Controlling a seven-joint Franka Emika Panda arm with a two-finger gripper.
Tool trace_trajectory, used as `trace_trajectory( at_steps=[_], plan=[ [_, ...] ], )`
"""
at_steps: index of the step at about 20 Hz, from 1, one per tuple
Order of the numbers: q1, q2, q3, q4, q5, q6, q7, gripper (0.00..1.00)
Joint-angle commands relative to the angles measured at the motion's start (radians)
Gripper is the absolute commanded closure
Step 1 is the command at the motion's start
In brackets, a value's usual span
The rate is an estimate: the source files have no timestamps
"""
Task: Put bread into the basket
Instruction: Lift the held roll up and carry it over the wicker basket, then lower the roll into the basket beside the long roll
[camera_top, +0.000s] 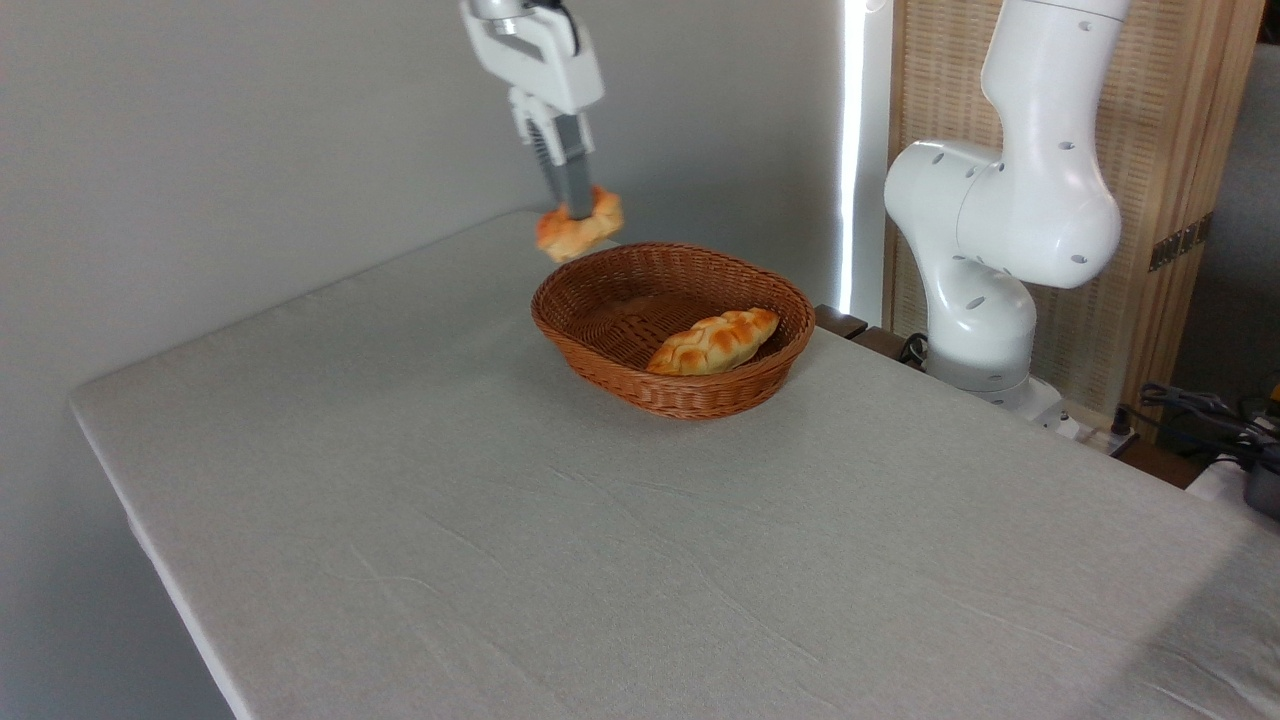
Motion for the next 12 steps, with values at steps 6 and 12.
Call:
trace_trajectory(
  at_steps=[6, 12],
  plan=[
    [-0.122, -0.042, 0.038, -0.259, 0.029, 0.116, 0.108, 0.44],
    [-0.164, -0.015, 0.036, -0.268, -0.051, 0.193, 0.102, 0.31]
  ],
)
